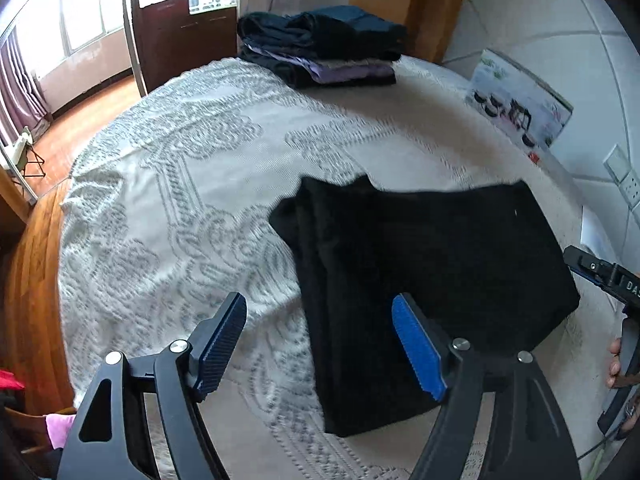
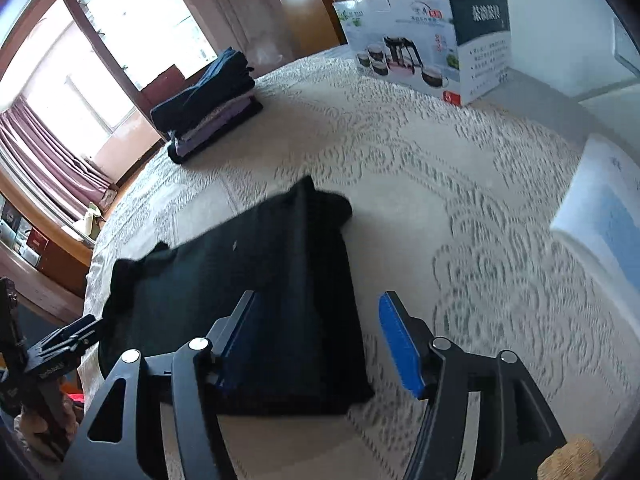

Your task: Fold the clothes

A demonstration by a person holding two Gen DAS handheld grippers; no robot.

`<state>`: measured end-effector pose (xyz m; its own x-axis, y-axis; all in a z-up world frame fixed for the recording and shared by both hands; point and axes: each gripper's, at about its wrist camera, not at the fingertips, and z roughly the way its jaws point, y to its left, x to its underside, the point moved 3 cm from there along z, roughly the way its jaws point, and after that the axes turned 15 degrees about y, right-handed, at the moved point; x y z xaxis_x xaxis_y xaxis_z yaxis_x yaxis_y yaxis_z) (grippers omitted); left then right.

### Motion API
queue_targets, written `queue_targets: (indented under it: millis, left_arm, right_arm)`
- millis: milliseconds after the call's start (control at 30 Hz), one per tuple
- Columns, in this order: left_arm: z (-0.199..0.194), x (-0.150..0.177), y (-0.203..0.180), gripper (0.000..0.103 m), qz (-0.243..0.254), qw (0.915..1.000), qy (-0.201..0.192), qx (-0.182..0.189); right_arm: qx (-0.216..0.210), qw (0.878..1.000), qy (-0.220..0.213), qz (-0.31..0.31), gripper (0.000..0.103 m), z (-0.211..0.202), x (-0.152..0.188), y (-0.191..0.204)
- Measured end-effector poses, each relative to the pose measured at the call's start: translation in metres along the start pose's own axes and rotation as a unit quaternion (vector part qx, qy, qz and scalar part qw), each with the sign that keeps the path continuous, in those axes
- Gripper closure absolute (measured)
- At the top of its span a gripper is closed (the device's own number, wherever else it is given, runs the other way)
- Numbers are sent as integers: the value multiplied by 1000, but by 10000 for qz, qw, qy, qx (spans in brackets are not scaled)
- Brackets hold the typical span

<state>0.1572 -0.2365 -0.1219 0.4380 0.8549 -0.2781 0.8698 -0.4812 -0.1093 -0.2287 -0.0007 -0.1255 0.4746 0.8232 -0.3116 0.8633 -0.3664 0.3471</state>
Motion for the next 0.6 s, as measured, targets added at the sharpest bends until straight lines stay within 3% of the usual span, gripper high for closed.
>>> queue_targets:
  millis: [200,367,600]
  left_arm:
    - [-7,2,-11,27,-120,9998,-176,-15]
    - [30,-10,-7,22,-336,9993,188,39]
    - [36,-20,-14,16,-109,9997,159,-140]
  right_arm:
    - [14,9999,105,86,29,7,2,-10]
    - [-12,9998,183,76,27,14,-4,-9]
    - [230,9992,296,-107,24,30,-17,1]
